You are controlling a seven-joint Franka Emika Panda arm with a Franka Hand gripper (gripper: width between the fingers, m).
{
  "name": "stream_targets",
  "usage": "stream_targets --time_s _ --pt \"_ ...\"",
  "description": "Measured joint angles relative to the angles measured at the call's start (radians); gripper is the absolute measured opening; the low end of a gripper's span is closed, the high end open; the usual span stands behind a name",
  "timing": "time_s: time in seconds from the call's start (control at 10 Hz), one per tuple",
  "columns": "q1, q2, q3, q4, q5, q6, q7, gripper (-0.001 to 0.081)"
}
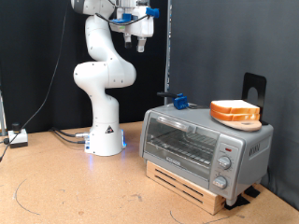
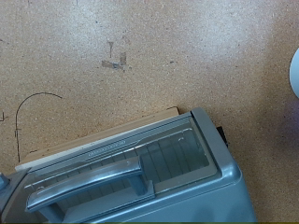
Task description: Make a piece of toast with the oven
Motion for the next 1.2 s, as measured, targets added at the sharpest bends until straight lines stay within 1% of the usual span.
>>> stream_targets --time_s 0.1,0.2,0.4,0.6,0.7,0.8,0.9,1.1,1.2 --pt "0.000 0.000 0.002 0.000 0.000 0.013 -0.021 0.0807" --pt "0.015 -0.001 0.003 0.000 0.000 0.035 -0.116 0.0807" --pt "0.061 -0.003 -0.003 0.004 -0.001 0.038 -0.328 0.0807" --pt "0.096 0.011 -0.038 0.004 -0.023 0.037 -0.546 0.0807" --pt "0.090 0.011 -0.034 0.004 -0.019 0.040 -0.503 0.0807" --pt "0.089 0.010 -0.032 0.002 -0.011 0.066 -0.492 0.0807" --pt "0.099 0.010 -0.034 0.001 -0.005 0.096 -0.541 0.0807" --pt "0.144 0.026 -0.052 0.012 -0.009 0.095 -0.759 0.0807" --pt "0.161 0.048 -0.061 0.015 -0.027 0.114 -0.872 0.0807"
